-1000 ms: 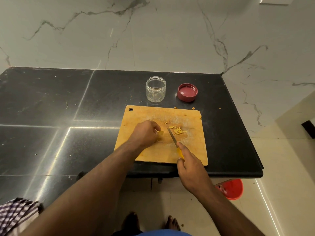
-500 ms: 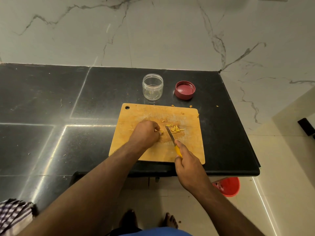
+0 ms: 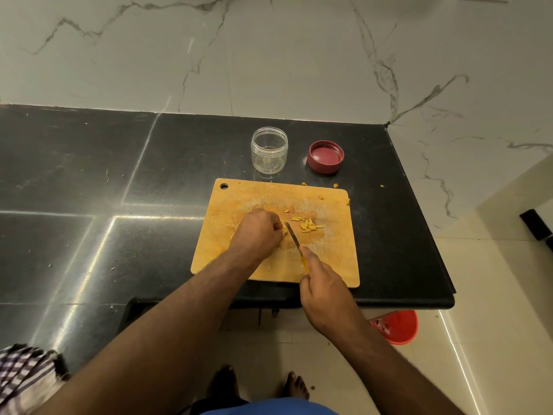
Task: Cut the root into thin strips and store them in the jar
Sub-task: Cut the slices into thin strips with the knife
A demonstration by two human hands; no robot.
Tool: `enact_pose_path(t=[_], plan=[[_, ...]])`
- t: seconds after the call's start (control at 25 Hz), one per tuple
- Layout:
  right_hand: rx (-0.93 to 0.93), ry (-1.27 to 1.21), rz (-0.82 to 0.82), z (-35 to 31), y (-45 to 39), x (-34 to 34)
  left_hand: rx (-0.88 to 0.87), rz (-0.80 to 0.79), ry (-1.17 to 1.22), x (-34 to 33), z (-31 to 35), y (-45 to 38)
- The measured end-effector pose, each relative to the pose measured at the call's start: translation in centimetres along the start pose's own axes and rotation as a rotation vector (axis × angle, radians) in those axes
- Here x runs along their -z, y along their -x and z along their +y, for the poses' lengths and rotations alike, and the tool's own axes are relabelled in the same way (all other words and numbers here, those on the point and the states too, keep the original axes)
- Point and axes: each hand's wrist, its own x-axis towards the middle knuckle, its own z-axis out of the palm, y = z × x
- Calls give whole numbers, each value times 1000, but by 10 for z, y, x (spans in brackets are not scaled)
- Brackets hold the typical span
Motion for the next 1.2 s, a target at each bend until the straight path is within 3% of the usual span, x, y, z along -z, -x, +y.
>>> enact_pose_path(t=[0.56, 0.88, 1.2], plan=[[-58, 134, -99, -12, -11, -8, 2, -3, 6, -2, -2, -3], [-28, 26, 16, 0, 16, 2, 7, -18, 17, -3, -5, -4], [-33, 87, -45, -12, -1, -6, -16, -2, 16, -5, -6, -3]])
